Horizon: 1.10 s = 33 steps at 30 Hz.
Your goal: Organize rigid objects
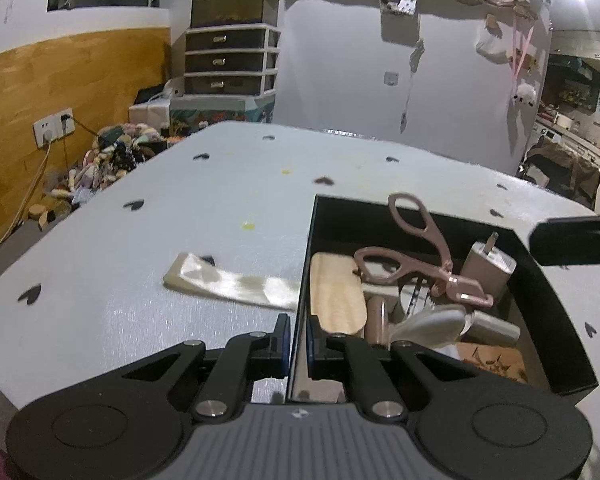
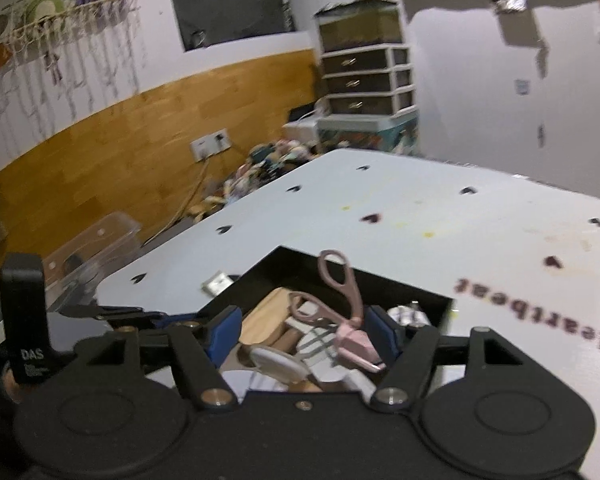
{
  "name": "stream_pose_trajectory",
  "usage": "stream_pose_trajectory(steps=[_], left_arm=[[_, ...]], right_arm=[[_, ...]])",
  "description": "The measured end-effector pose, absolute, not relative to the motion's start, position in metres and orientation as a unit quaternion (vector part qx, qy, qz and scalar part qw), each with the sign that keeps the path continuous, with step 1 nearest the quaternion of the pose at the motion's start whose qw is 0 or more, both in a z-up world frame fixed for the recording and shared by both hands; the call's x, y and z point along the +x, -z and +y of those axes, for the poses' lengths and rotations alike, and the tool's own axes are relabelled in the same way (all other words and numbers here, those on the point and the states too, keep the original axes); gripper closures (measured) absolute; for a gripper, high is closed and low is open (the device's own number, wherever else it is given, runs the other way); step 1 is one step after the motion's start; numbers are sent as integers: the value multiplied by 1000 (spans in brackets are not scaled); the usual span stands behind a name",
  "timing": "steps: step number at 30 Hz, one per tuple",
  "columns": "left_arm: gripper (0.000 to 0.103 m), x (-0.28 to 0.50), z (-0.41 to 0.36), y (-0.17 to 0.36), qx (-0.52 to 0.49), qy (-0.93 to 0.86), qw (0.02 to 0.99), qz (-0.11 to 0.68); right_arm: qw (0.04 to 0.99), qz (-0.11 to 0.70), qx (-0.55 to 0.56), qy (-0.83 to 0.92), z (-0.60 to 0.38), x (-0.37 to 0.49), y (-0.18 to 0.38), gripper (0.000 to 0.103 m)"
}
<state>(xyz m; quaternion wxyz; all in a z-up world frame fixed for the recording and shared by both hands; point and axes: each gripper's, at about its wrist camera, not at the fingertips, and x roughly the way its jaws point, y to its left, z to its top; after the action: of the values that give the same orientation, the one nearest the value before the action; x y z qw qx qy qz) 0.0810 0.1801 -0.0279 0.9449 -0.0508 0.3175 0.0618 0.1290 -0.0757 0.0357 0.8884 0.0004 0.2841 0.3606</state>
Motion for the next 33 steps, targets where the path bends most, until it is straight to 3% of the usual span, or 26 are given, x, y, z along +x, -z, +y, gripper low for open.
stream_pose_trajectory(steps=[2, 5, 7, 13, 19, 22, 24, 33], left_arm=[[95, 80, 178, 23, -48, -60, 949, 307], [86, 76, 175, 11, -46, -53, 956, 285], [66, 71, 172, 3, -45, -48, 961, 269], [25, 47, 160, -15, -38, -55, 975, 214], [5, 18, 151, -22, -44, -71, 981, 176], [1, 5, 147, -22, -41, -78, 982, 166], [0, -3, 144, -21, -43, -80, 983, 161], [0, -35, 127, -17, -35, -80, 986, 145]], right_arm=[[897, 274, 1, -348, -79, 122, -36, 31], [909, 256, 2, -329, -85, 110, -37, 29], [918, 242, 3, -316, -87, 100, -37, 27], [937, 204, 0, -282, -96, 72, -38, 23], [954, 170, -5, -246, -107, 43, -35, 15], [961, 167, -2, -221, -115, 31, -31, 12], [964, 166, 4, -207, -121, 26, -28, 5], [978, 152, 30, -140, -147, -2, -20, 1]])
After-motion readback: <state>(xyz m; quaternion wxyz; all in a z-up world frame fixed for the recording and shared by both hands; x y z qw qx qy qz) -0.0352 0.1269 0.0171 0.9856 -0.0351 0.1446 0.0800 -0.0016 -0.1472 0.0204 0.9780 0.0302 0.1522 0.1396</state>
